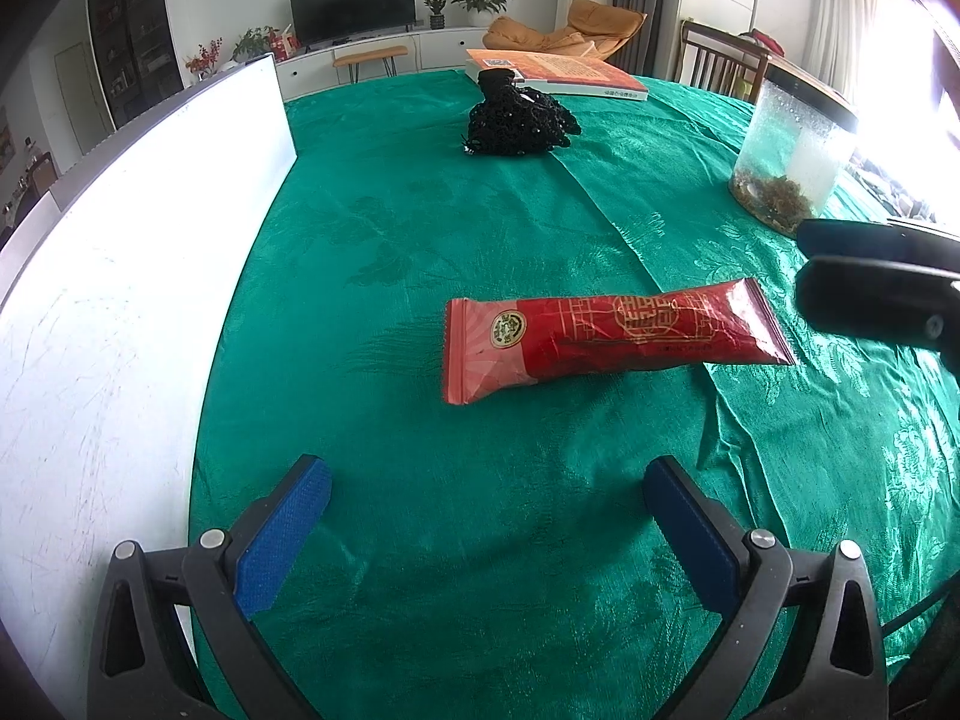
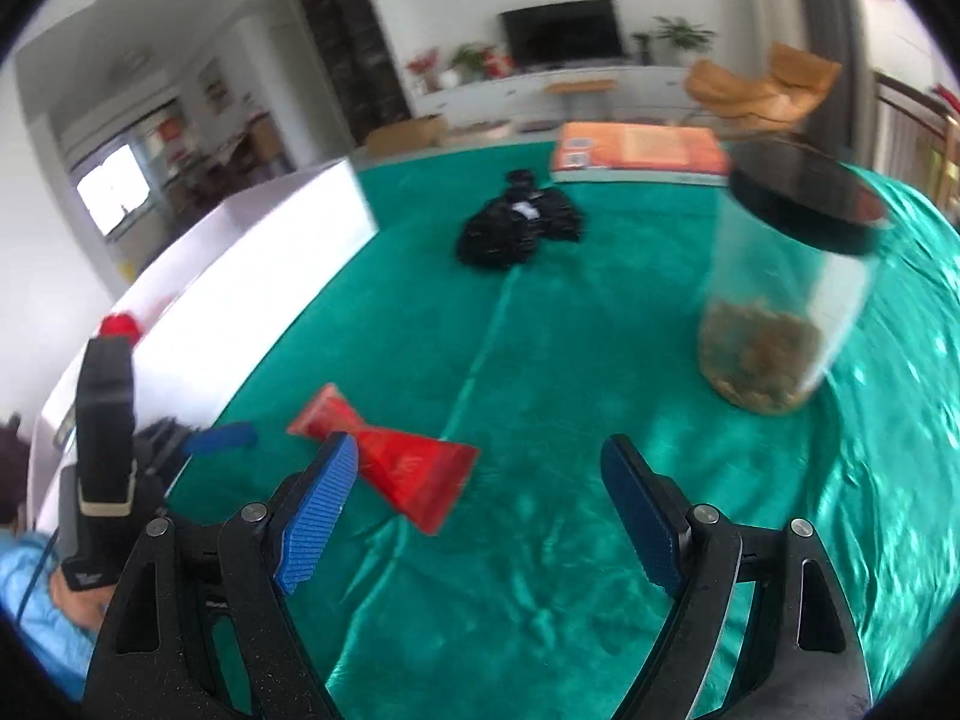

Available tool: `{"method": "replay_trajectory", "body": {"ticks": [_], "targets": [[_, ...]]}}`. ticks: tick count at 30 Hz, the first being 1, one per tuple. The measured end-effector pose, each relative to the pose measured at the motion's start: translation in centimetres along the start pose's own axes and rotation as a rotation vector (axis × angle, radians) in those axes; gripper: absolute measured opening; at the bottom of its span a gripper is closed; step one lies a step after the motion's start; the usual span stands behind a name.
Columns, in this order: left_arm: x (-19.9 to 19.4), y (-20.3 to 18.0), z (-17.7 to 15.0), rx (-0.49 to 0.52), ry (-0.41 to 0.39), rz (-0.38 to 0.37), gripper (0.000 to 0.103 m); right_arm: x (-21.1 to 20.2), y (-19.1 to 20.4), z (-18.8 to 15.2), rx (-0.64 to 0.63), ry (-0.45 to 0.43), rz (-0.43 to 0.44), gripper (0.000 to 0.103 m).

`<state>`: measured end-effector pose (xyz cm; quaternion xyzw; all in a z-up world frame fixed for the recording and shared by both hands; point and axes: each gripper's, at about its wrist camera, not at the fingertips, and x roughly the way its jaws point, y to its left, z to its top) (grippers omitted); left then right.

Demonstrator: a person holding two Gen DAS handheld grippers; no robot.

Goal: Organize soft objects

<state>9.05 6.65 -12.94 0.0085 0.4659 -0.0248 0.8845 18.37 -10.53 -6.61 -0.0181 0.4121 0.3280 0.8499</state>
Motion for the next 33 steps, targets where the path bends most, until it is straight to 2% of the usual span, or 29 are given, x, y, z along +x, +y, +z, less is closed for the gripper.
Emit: {"method": "replay_trajectory", "body": {"ticks": [2,6,7,8,9,10,11,14,16,19,22,25,26,28,29,31,33], "targets": [[-0.5,0.4,-0.6,-0.022,0.000,0.018,0.103,2.5,2.0,1.4,-0.122,0.119,0.046,0.083],[-0.9,0.8,-1.1,-0.011,-0.002,0.012,0.103,7.2,5.5,1.6,-0.329,0.264,0.015,0.083],[-0.9,0.9,-1.1,-0.010,-0.003,0.012,0.103,8.0,6.0,1.4,-0.356,0.285,0.006,0.076],[-0.8,0.8,-1.0,-0.012,-0.006,0.013,0.103,8.6,6.4,1.2,-0.369,0.310,0.010,0.051],[-0.8,0.8,-1.0,-0.014,-0.007,0.016,0.103,9.0,6.6,0.8,-0.374,0.335,0.012,0.038],[-0.7,0.8,-1.0,-0.016,-0.009,0.017,0.103,8.4,6.7,0.5,-0.384,0.307,-0.017,0.029],[-0.7,0.8,-0.9,-0.018,-0.010,0.017,0.103,8.0,6.5,0.0,-0.361,0.314,-0.023,0.023],[-0.6,0.8,-0.9,-0.023,-0.012,0.018,0.103,4.8,4.6,-2.4,-0.247,0.295,-0.097,0.022],[-0.5,0.8,-0.8,-0.026,-0.014,0.020,0.103,1.8,1.9,-4.7,-0.110,0.271,-0.148,0.022],[-0.4,0.7,-0.7,-0.030,-0.014,0.023,0.103,-3.1,-3.7,-7.5,0.162,0.205,-0.235,0.022],[-0.4,0.7,-0.7,-0.031,-0.014,0.025,0.103,-7.0,-10.4,-8.3,0.431,0.115,-0.370,0.023],[-0.4,0.7,-0.7,-0.029,-0.015,0.020,0.103,-7.1,-16.0,-6.8,0.493,0.062,-0.486,0.023],[-0.4,0.7,-0.8,-0.028,-0.015,0.020,0.103,-6.8,-17.7,-6.1,0.510,0.041,-0.501,0.023],[-0.4,0.6,-0.8,-0.027,-0.016,0.019,0.103,-6.7,-20.2,-5.2,0.546,-0.023,-0.526,0.033],[-0.4,0.6,-0.8,-0.027,-0.016,0.018,0.103,-6.7,-20.8,-4.9,0.554,-0.040,-0.532,0.057],[-0.4,0.7,-0.8,-0.027,-0.016,0.020,0.103,-5.3,-20.7,-3.8,0.524,-0.049,-0.542,0.089],[-0.4,0.6,-0.8,-0.028,-0.017,0.020,0.103,-3.9,-19.9,-3.6,0.446,-0.010,-0.641,0.089]]}}
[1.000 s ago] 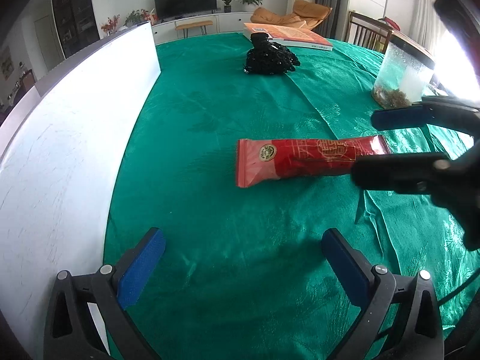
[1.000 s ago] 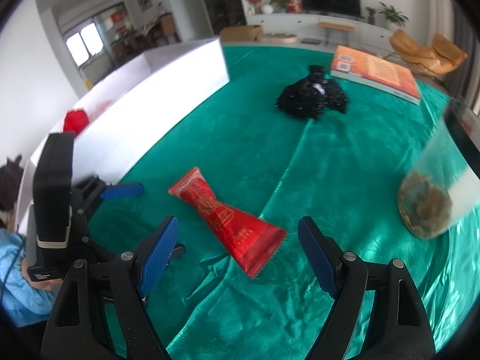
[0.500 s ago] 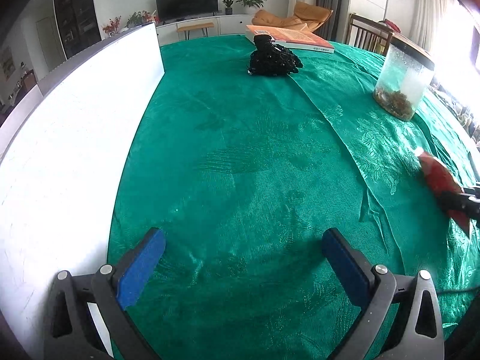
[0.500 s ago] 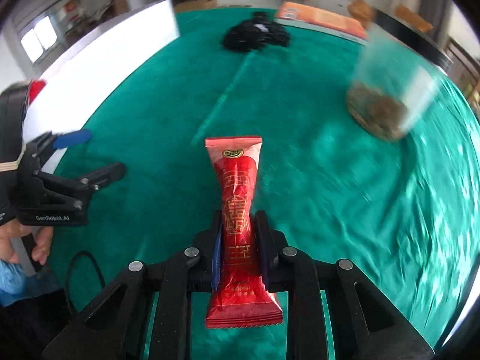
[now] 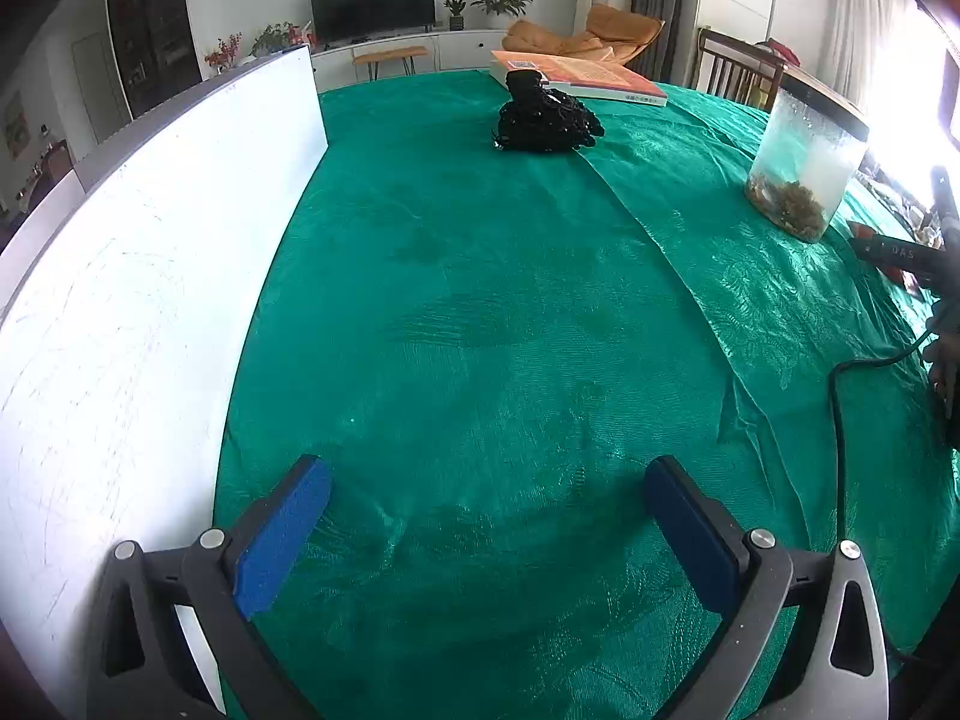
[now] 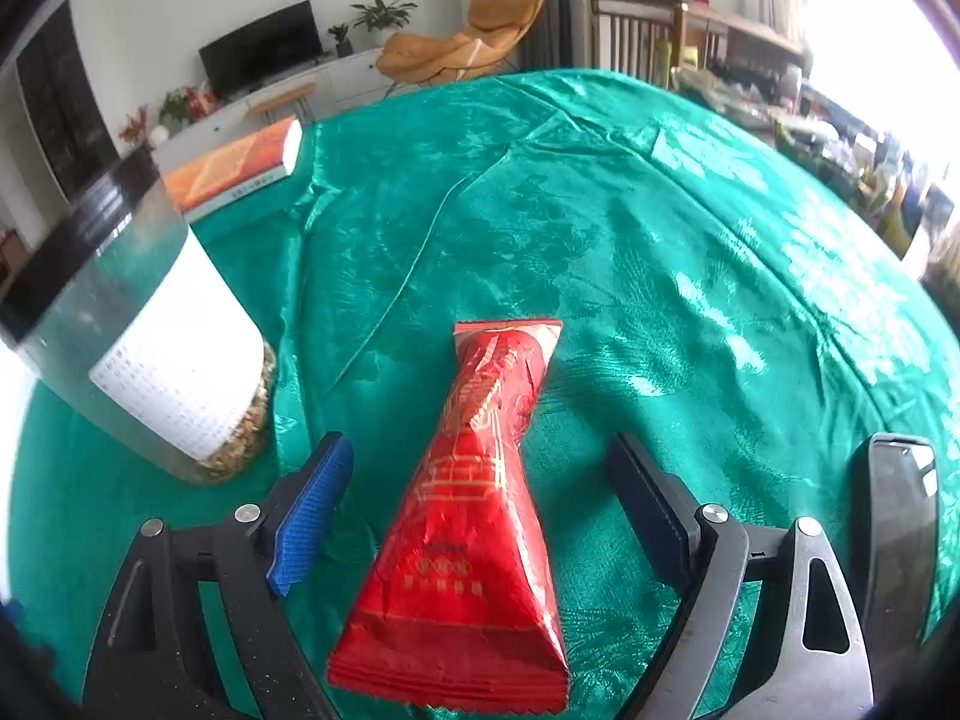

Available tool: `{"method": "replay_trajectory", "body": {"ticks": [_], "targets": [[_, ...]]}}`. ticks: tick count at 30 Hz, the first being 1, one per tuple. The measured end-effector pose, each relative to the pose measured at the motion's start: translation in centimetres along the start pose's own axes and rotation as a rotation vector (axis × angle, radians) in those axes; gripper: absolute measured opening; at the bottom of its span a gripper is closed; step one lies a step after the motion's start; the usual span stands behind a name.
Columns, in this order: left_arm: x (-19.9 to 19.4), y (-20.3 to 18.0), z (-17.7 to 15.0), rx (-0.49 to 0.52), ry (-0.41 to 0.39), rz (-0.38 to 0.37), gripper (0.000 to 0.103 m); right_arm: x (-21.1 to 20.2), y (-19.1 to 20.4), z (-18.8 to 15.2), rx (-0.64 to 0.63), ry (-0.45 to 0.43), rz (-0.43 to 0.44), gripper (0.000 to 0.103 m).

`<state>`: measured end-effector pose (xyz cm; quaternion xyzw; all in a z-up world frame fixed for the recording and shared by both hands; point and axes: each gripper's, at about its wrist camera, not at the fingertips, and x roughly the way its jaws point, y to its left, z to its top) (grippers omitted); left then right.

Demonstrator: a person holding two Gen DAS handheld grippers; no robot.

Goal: Organize soft objects

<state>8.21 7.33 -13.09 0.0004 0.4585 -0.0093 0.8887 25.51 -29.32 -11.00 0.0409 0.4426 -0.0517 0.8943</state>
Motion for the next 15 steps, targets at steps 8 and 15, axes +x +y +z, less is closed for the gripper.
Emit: {"method": "replay_trajectory", "body": {"ticks": [8,15], "targets": [[0.03,-0.02,0.01,-0.001,0.000,0.001,0.103,0.65,0.56,-0.26,-0.032,0.009,-0.020,0.092],[0.02,-0.05,0.00,-0.005,-0.001,0.006,0.103,0.76,0.56,-0.12,-0.033,0.010,-0.020,0.092]]}}
